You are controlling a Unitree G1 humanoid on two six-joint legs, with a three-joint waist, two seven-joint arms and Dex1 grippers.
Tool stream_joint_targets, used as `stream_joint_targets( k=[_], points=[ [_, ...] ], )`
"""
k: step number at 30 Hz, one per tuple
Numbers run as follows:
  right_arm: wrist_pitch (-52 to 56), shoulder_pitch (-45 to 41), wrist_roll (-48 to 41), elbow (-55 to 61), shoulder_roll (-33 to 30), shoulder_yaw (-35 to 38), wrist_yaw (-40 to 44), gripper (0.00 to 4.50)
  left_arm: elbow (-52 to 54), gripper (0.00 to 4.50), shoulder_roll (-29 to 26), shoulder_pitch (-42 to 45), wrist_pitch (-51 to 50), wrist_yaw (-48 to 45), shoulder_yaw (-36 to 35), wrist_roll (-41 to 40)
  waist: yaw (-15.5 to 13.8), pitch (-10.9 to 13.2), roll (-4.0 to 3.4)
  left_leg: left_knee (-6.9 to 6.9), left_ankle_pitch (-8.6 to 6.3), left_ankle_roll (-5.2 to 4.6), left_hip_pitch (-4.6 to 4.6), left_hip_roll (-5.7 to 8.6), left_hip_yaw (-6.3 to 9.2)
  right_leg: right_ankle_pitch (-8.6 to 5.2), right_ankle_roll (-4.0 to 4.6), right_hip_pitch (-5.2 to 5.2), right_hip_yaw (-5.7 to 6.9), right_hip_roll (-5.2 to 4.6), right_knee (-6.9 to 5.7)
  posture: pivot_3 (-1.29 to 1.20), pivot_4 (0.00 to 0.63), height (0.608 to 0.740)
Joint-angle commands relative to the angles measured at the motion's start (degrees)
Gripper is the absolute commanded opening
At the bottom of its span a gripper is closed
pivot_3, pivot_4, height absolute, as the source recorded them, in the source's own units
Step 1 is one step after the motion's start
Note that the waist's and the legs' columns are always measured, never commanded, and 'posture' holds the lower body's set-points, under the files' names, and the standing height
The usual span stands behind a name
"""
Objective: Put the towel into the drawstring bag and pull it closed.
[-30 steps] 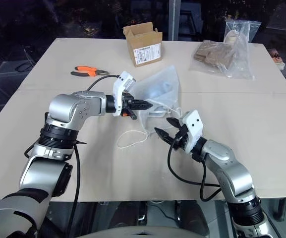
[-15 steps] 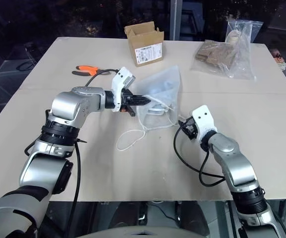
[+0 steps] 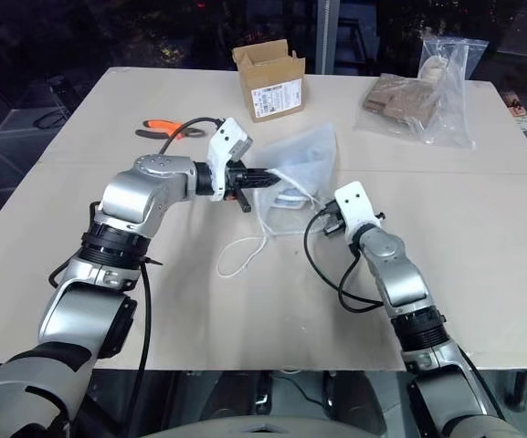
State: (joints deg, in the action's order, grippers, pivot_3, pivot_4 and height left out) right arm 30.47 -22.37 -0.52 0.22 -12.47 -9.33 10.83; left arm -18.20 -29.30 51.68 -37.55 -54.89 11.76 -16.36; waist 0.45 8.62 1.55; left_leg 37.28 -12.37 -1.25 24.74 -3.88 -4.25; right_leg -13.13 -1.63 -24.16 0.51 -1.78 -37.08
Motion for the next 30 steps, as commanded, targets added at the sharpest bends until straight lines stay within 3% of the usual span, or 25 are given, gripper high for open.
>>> stream_joint_targets(
  k=[1, 3, 7, 8, 11, 18, 26, 29, 30],
  points=[
    [0.90, 3.08, 0.13, 7.07, -0.17, 2.27, -0.84, 0.00, 0.32, 0.58, -2.46, 0.77, 2.13, -6.52, -3.84, -3.04, 0.22, 0.00, 0.00, -0.01, 0.00, 0.00, 0.00, 0.00, -0.02, 0.00, 0.00, -0.02, -0.01, 0.00, 0.00, 0.00, 0.150, 0.740],
    [2.26, 4.73, 0.11, 10.33, -0.08, 2.54, -0.83, 0.00, 3.40, 1.17, -5.34, -1.58, 0.27, -10.04, -6.73, -6.33, 0.52, 0.01, -0.01, -0.02, 0.00, 0.00, 0.03, -0.01, 0.00, 0.00, 0.00, -0.04, -0.01, 0.01, -0.01, 0.00, 0.150, 0.740],
    [4.43, 6.48, 0.00, 14.99, 0.29, 3.48, -1.32, 0.00, 10.01, 3.04, -13.19, -8.61, -7.57, -15.58, -10.50, -11.87, 1.37, 0.00, -0.01, -0.08, 0.00, 0.01, -0.10, -0.13, 0.03, -0.01, 0.01, -0.08, -0.08, 0.10, -0.16, 0.00, 0.150, 0.740],
    [4.95, 6.72, -0.29, 16.01, 0.44, 3.84, -1.38, 0.00, 11.79, 3.32, -14.96, -10.82, -8.71, -16.49, -11.00, -12.73, 1.49, 0.00, -0.01, -0.08, 0.00, 0.01, -0.12, -0.15, 0.04, -0.01, 0.01, -0.09, -0.08, 0.10, -0.21, 0.00, 0.150, 0.740],
    [6.17, 6.92, -0.63, 18.62, 0.56, 4.91, -1.52, 0.00, 16.82, 3.32, -16.65, -17.16, -8.41, -13.87, -11.06, -11.83, 1.36, 0.00, -0.01, -0.07, 0.00, 0.01, -0.15, -0.20, 0.09, -0.02, 0.02, -0.10, -0.05, 0.08, -0.31, 0.00, 0.150, 0.740],
    [7.15, 4.80, -2.57, 23.97, -0.21, 6.18, 0.75, 0.00, 27.66, 3.32, -8.51, -27.86, -5.57, 0.82, -5.29, -5.00, -0.09, -0.03, 0.06, 0.11, 0.00, -0.01, -0.08, -0.12, -0.04, -0.02, 0.02, -0.05, -0.11, -0.08, -0.29, 0.00, 0.150, 0.740],
    [7.88, 4.16, -3.22, 25.09, -0.65, 6.63, 1.18, 0.00, 26.02, 3.32, -0.47, -29.96, -2.76, 10.79, -1.63, 0.17, 0.05, -0.07, 0.08, 0.02, 0.00, 0.00, -0.16, -0.04, 0.01, -0.02, 0.03, -0.05, -0.08, 0.03, -0.38, 0.00, 0.150, 0.740],
    [7.91, 4.48, -3.05, 25.48, -0.63, 6.47, 0.94, 0.00, 23.25, 2.62, 1.26, -29.73, -0.35, 12.48, -0.43, 2.47, 0.11, -0.08, 0.06, 0.02, 0.00, -0.01, -0.15, -0.03, -0.01, -0.02, 0.02, -0.05, -0.09, 0.03, -0.36, 0.00, 0.150, 0.740],
    [7.87, 4.52, -2.96, 25.59, -0.64, 6.44, 0.86, 0.00, 22.92, 2.17, 1.59, -29.72, -0.22, 12.81, -0.56, 2.66, 0.12, -0.09, 0.08, 0.02, 0.00, -0.01, -0.17, -0.02, -0.03, -0.02, 0.03, -0.05, -0.11, 0.02, -0.37, 0.00, 0.150, 0.740]
  ],
)
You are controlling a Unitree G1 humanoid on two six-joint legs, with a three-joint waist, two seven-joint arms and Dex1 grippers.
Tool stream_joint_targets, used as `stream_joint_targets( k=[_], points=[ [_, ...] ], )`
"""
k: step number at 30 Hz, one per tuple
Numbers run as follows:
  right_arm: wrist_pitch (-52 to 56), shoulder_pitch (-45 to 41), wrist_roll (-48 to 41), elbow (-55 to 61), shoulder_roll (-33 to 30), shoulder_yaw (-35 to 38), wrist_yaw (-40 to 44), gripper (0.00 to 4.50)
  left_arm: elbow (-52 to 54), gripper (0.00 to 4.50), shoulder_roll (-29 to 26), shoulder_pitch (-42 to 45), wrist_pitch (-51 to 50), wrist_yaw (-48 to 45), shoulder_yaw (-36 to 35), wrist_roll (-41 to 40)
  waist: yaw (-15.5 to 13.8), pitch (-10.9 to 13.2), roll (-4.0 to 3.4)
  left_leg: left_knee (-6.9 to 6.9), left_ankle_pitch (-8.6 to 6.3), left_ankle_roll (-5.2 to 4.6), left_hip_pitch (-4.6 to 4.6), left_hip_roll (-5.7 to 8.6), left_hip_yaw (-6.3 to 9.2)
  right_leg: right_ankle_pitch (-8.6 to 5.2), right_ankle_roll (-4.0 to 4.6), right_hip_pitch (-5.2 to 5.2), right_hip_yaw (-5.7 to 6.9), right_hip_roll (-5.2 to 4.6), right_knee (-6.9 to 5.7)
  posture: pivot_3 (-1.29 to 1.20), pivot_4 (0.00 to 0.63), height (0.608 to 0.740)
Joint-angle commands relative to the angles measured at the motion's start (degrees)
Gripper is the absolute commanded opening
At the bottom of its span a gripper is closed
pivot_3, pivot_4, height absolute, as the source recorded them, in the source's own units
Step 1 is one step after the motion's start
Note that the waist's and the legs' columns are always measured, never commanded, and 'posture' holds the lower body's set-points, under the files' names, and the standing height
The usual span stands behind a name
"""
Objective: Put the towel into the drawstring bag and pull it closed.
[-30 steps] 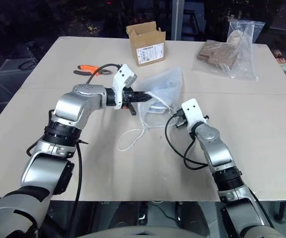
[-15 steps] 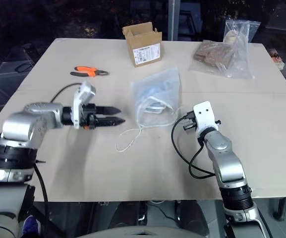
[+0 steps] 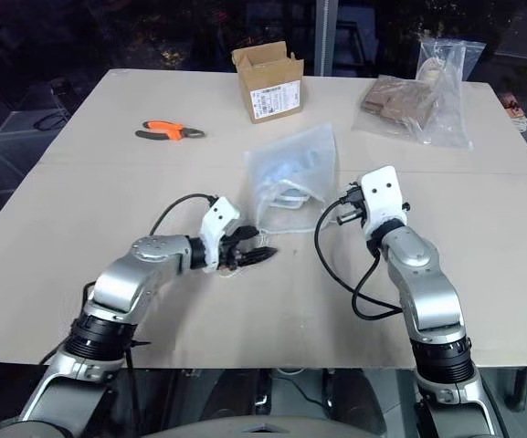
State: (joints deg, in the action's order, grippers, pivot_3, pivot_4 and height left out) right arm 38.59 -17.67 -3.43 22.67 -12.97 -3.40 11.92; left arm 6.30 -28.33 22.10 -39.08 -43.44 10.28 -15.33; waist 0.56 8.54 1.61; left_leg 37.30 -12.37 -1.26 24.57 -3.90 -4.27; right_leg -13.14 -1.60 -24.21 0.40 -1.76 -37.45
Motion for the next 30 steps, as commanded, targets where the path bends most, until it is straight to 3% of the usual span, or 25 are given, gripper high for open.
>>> stream_joint_targets(
  k=[1, 4, 5, 8, 12, 16, 22, 27, 30],
  points=[
    [-0.32, -0.15, 0.11, 3.29, -0.22, 0.50, -0.34, 0.00, -1.63, 1.67, 0.70, -0.08, 1.39, 1.46, 0.53, 1.61, 0.03, -0.01, 0.02, 0.01, 0.00, 0.00, 0.00, 0.00, 0.01, 0.00, 0.00, 0.00, 0.01, 0.00, 0.00, 0.00, 0.150, 0.740],
    [-0.36, -0.25, 0.21, 3.87, -0.23, 1.04, -0.71, 0.00, -1.39, 0.28, -1.34, -0.37, 2.62, -0.40, -0.25, 1.56, 0.06, -0.01, 0.02, 0.02, 0.00, 0.00, -0.01, 0.00, 0.00, 0.00, 0.00, 0.01, 0.00, -0.01, 0.00, 0.00, 0.150, 0.740],
    [-0.46, -0.35, 0.21, 3.98, -0.24, 1.26, -0.80, 0.00, -1.67, 0.07, -2.27, -0.49, 3.24, -1.43, -0.47, 1.49, 0.10, -0.01, 0.01, 0.02, 0.00, 0.00, -0.01, 0.00, 0.00, 0.00, 0.00, 0.01, 0.00, -0.01, 0.00, 0.00, 0.150, 0.740],
    [-0.83, -0.83, 0.19, 3.95, -0.36, 1.86, -1.05, 0.00, -2.32, 0.07, -4.54, -0.41, 4.87, -5.47, -1.16, 0.05, 0.14, -0.01, 0.02, -0.01, 0.00, 0.00, -0.02, -0.01, 0.02, 0.00, 0.00, 0.00, 0.01, 0.00, 0.00, 0.00, 0.150, 0.740],
    [-1.68, -3.59, 0.02, 2.71, -1.22, 3.01, -0.83, 0.00, -1.69, 0.07, -9.30, 1.50, -2.39, -16.57, -5.71, -10.44, 0.26, 0.01, 0.01, -0.02, 0.00, 0.00, 0.00, -0.03, 0.01, -0.01, 0.00, -0.02, 0.01, 0.00, 0.01, 0.00, 0.150, 0.740],
    [-2.08, -5.54, -0.28, 2.03, -2.17, 4.04, -0.23, 0.00, -4.00, 0.07, -13.11, 4.05, -5.63, -21.80, -8.17, -14.44, 0.12, 0.01, 0.01, 0.00, 0.00, 0.00, 0.03, -0.04, 0.03, -0.01, 0.00, -0.03, 0.04, 0.00, 0.03, 0.00, 0.150, 0.740],
    [-2.47, -7.94, -0.66, 1.93, -4.01, 5.83, 0.38, 0.00, -9.25, 0.07, -12.20, 8.16, -2.35, -19.10, -10.59, -13.16, 0.10, 0.02, 0.00, -0.01, 0.00, 0.00, 0.07, -0.01, 0.01, -0.01, 0.00, -0.02, 0.04, -0.02, 0.10, 0.00, 0.150, 0.740],
    [-1.89, -9.29, -1.32, 2.80, -5.55, 7.75, 0.39, 0.00, -9.06, 0.07, -9.76, 13.44, -18.52, -17.66, -21.05, -29.07, 0.14, 0.06, 0.06, 0.00, 0.00, 0.00, 0.16, -0.03, 0.09, 0.00, -0.01, -0.06, 0.11, 0.00, 0.08, 0.00, 0.150, 0.740],
    [-2.00, -9.78, -1.57, 2.25, -6.82, 8.38, 0.83, 0.00, -8.21, 0.07, -11.47, 13.93, -15.60, -17.64, -18.43, -25.63, 0.23, 0.05, 0.05, -0.01, 0.00, 0.00, 0.09, -0.03, 0.07, -0.01, -0.02, -0.02, 0.09, 0.01, 0.07, 0.00, 0.150, 0.740]
  ],
)
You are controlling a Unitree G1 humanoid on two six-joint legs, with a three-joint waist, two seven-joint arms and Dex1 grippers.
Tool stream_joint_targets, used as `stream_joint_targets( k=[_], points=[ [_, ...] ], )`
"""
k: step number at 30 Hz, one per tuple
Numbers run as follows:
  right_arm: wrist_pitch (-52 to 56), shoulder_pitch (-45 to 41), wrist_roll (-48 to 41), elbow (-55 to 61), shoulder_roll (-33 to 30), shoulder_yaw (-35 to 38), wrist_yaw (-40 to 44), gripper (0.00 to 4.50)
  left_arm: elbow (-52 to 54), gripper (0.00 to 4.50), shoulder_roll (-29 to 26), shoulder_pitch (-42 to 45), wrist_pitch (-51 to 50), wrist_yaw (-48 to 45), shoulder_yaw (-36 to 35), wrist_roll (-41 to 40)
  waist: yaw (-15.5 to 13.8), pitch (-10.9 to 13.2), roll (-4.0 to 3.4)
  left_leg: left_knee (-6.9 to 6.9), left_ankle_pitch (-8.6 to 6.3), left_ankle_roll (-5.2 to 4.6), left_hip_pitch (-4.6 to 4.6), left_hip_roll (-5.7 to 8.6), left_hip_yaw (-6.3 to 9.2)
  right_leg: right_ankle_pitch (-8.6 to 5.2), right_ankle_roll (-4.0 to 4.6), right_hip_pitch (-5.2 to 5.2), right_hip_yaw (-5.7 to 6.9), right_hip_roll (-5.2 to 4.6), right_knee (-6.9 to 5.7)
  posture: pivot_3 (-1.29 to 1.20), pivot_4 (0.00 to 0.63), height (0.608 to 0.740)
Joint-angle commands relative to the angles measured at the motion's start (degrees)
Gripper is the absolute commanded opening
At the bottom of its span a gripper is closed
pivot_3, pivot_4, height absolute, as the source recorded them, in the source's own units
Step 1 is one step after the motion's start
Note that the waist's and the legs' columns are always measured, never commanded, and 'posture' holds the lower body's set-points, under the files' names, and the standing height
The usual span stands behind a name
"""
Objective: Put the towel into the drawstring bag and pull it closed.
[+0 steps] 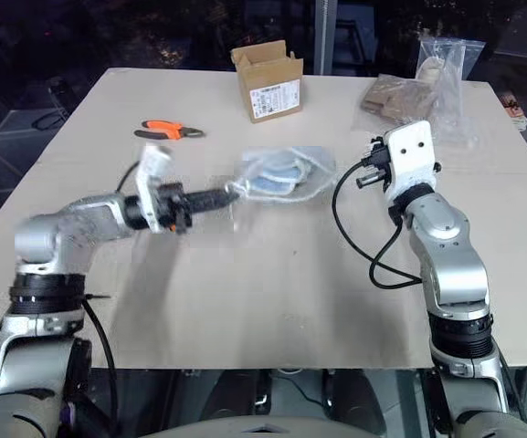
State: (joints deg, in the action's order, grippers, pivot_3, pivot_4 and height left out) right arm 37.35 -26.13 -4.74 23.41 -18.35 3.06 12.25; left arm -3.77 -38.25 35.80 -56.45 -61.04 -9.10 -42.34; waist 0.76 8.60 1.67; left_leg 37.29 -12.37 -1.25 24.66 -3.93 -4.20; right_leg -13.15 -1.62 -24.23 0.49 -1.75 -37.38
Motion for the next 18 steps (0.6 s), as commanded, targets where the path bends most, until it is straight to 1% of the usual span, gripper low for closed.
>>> stream_joint_targets(
  k=[1, 3, 7, 11, 15, 18],
  points=[
    [-0.80, -1.55, -0.38, 1.21, -1.86, 2.11, 0.69, 0.00, 2.12, 0.07, -2.63, -0.04, 3.86, -1.02, 2.98, 3.48, 0.05, -0.01, -0.02, -0.02, 0.00, 0.00, -0.02, 0.01, -0.01, 0.00, 0.00, 0.00, -0.02, 0.00, 0.00, 0.00, 0.150, 0.740],
    [-1.08, -1.85, -0.54, 0.53, -2.67, 2.35, 1.02, 0.00, 2.05, 0.07, -3.60, -0.39, 7.84, -1.65, 5.73, 6.97, 0.07, 0.00, -0.02, -0.05, 0.00, 0.00, -0.05, 0.01, -0.06, 0.00, 0.01, 0.00, -0.07, 0.00, 0.00, 0.00, 0.150, 0.740],
    [-1.59, -2.18, -0.52, -0.34, -3.74, 2.54, 1.40, 0.00, 1.77, 0.07, -2.87, -0.16, 9.17, -1.06, 6.01, 7.46, -0.02, 0.00, -0.02, -0.05, 0.00, 0.00, -0.02, 0.01, -0.07, 0.00, 0.02, -0.01, -0.05, -0.01, 0.00, 0.00, 0.150, 0.740],
    [-1.95, -2.92, -0.48, -0.72, -4.39, 3.34, 0.79, 0.00, -0.39, 0.07, 0.31, 1.73, 9.46, 4.23, 2.43, 6.60, -0.16, 0.00, -0.02, -0.03, 0.00, 0.00, 0.00, 0.02, -0.07, 0.00, 0.02, -0.01, -0.05, -0.03, 0.02, 0.00, 0.150, 0.740],
    [-2.94, -4.58, 0.32, -2.22, -4.79, 4.44, -0.67, 0.00, -3.66, 0.07, 1.37, 4.42, 10.55, 6.56, 0.14, 6.79, -0.10, 0.00, -0.02, -0.02, 0.00, 0.00, 0.01, 0.03, -0.05, 0.01, 0.01, -0.01, -0.04, -0.01, 0.00, 0.00, 0.150, 0.740],
    [-4.16, -6.51, 1.25, -4.28, -5.68, 6.02, -2.11, 0.00, -7.62, 0.07, 2.12, 7.61, 14.30, 9.07, -1.15, 8.64, -0.12, 0.00, -0.02, -0.02, 0.00, 0.00, 0.00, 0.03, -0.06, 0.01, 0.01, -0.01, -0.04, -0.01, 0.00, 0.00, 0.150, 0.740]
  ],
)
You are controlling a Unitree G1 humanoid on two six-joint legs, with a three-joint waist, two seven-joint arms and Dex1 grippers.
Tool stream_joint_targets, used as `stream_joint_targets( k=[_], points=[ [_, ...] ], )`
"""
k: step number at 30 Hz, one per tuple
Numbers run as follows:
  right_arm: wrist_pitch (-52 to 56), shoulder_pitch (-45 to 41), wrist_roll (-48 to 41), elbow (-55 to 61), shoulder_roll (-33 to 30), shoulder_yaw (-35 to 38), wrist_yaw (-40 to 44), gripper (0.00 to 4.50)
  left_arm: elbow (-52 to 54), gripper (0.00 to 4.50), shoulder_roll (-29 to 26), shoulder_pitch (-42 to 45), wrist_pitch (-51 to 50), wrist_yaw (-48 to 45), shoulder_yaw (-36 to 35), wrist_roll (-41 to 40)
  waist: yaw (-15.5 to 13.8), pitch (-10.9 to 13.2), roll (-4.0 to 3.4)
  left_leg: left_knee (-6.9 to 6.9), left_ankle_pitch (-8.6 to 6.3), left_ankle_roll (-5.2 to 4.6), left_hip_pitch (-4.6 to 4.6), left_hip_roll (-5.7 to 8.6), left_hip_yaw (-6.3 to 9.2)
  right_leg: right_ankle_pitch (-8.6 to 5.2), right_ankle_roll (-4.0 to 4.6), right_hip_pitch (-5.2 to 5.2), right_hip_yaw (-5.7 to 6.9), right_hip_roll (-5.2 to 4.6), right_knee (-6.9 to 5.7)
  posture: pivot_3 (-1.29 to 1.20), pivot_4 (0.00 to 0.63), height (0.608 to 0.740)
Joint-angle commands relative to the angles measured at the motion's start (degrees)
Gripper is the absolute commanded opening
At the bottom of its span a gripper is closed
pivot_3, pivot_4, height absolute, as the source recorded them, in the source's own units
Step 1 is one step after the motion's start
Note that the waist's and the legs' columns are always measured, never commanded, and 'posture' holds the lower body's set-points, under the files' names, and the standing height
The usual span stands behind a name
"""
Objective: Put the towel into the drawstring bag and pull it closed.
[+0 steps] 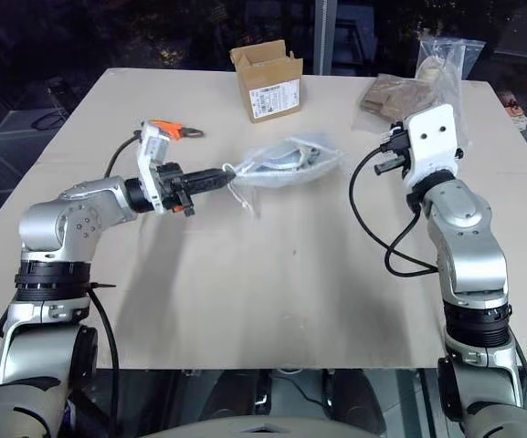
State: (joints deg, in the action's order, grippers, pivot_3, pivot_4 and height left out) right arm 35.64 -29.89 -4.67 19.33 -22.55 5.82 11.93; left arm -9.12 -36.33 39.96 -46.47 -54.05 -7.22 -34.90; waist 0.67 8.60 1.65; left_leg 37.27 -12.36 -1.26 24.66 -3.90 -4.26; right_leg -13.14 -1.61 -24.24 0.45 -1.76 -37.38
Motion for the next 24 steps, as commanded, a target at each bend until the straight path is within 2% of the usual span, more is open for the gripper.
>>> stream_joint_targets(
  k=[1, 13, 18, 24],
  points=[
    [-2.81, -3.36, 1.48, -0.82, -1.86, 3.80, -2.28, 0.00, -3.17, 0.07, 0.26, 4.34, 5.20, 2.41, -3.24, 1.48, -0.03, 0.00, 0.00, 0.00, 0.00, 0.00, 0.00, 0.00, 0.00, 0.00, 0.00, 0.00, 0.00, 0.00, 0.00, 0.00, 0.150, 0.740],
    [-6.94, -8.90, 3.19, -7.33, -5.83, 8.00, -5.54, 0.00, -13.58, 0.07, 1.58, 12.73, 17.25, 7.09, -4.01, 7.08, 0.03, 0.00, 0.00, -0.05, 0.00, 0.00, 0.03, 0.02, -0.03, 0.00, -0.01, -0.01, -0.01, -0.01, 0.06, 0.00, 0.150, 0.740],
    [-8.03, -11.32, 3.72, -9.23, -8.16, 9.22, -6.10, 0.00, -25.01, 0.07, 1.97, 18.50, 31.00, 18.11, -3.97, 15.88, -0.01, 0.01, 0.00, -0.05, 0.00, 0.00, 0.04, 0.03, -0.04, 0.01, -0.01, -0.02, -0.01, -0.02, 0.05, 0.00, 0.150, 0.740],
    [-8.96, -14.00, 4.98, -12.66, -12.71, 14.08, -10.08, 0.00, -41.59, 0.07, -1.24, 25.81, 45.11, 34.37, -3.76, 25.95, -0.07, 0.01, 0.00, -0.11, 0.00, 0.00, 0.07, 0.04, -0.07, 0.01, -0.02, -0.04, -0.01, -0.03, 0.15, 0.00, 0.150, 0.740]
  ],
)
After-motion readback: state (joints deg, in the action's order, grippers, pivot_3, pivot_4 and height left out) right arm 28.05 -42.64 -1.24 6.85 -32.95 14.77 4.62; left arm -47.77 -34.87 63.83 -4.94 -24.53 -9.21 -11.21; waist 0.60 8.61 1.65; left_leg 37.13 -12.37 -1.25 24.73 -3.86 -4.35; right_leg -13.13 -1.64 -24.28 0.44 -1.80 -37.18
